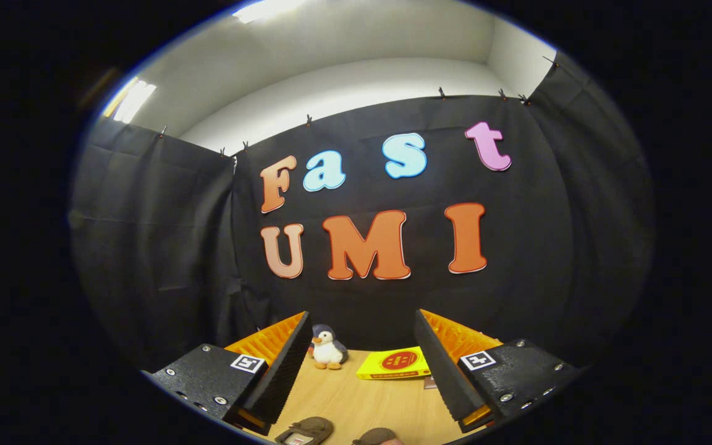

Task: Open the storage box then place both shoes into the box .Put the left shoe in first, then the right shoe, with the right side of both shoes facing outward in a uniform manner.

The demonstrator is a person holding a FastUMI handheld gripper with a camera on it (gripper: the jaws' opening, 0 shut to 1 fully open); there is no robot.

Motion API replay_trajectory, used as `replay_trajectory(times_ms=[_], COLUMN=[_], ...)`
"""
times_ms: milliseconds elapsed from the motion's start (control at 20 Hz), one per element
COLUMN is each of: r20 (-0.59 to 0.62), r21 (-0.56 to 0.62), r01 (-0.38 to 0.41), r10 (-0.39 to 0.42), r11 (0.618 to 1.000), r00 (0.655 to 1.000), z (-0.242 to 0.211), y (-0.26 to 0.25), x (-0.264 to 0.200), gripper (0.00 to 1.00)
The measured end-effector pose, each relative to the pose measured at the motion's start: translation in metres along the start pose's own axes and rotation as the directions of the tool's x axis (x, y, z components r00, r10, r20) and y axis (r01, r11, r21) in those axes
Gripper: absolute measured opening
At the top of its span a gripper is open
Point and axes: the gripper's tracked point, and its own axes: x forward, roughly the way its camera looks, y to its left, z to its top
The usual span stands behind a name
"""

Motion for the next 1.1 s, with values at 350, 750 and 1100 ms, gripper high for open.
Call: replay_trajectory(times_ms=[350, 750, 1100], r20=[-0.15, -0.396, -0.534], r21=[0.106, 0.339, 0.522], r01=[-0.144, -0.223, -0.205], r10=[0.159, 0.353, 0.504], r11=[0.984, 0.914, 0.828], r00=[0.976, 0.847, 0.678], z=[-0.072, -0.171, -0.241], y=[0.054, 0.136, 0.199], x=[0.014, 0.02, 0.01], gripper=[0.97, 0.97, 0.97])
